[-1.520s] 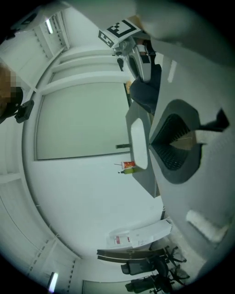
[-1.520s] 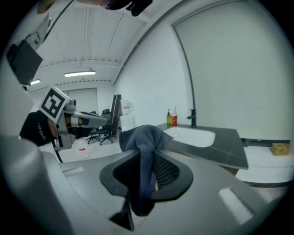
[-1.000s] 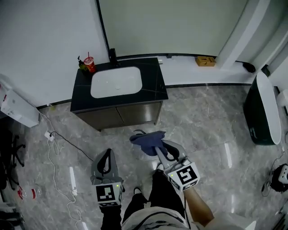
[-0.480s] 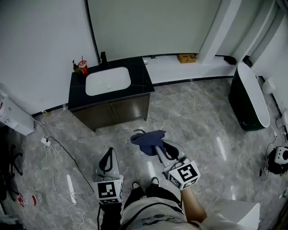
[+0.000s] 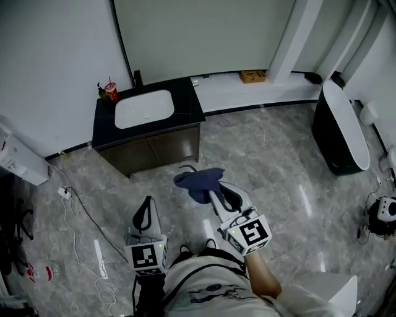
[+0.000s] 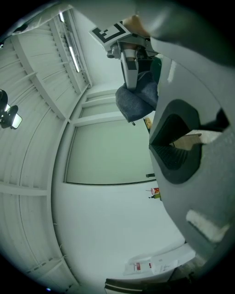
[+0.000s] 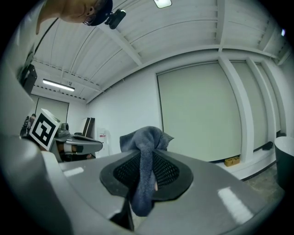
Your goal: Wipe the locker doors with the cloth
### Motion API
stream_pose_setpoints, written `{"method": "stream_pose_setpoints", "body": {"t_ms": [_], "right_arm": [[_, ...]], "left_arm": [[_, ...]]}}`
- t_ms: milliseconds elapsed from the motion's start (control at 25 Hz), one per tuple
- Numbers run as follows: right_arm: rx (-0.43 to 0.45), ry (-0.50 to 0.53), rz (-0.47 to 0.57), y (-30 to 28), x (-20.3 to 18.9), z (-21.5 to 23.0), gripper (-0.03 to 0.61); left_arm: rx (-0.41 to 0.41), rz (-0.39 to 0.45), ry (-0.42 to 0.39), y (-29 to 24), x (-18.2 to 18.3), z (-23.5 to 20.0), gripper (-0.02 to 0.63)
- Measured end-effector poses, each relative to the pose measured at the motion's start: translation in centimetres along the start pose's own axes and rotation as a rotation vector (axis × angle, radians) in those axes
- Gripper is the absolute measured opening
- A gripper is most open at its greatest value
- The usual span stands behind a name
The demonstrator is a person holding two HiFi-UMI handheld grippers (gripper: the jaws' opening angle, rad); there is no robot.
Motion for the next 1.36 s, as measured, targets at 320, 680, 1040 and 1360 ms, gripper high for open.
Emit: {"method": "stream_pose_setpoints", "body": {"t_ms": [320, 680, 1040, 1360], "right_arm": [[-0.007, 0.016, 0.024, -0.3, 0.8, 0.5, 0.063], [-0.002, 0.006, 0.038, -0.6, 1.2, 1.3, 0.061], [0.006, 0.004, 0.041, -0.4, 1.1, 1.7, 0.061], [0.015, 0.023, 0.048, -0.5, 1.6, 1.6, 0.061]], "left_arm": [[0.008, 0.016, -0.007, 0.5, 0.7, 1.0, 0.002], [0.018, 0.01, -0.018, 0.2, 1.2, 1.4, 0.002], [0.017, 0.003, -0.027, 0.0, 1.3, 1.9, 0.002], [0.013, 0.022, -0.031, -0.1, 1.7, 1.9, 0.002]]}}
Point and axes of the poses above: the fingertips, and each gripper's own axes: y backward along the fingers, z to its right, x out of its top, the point moved 1 cm from there along y, backward along the fingers, and after that the axes turned 5 degrees about x, right-handed, at the moved point
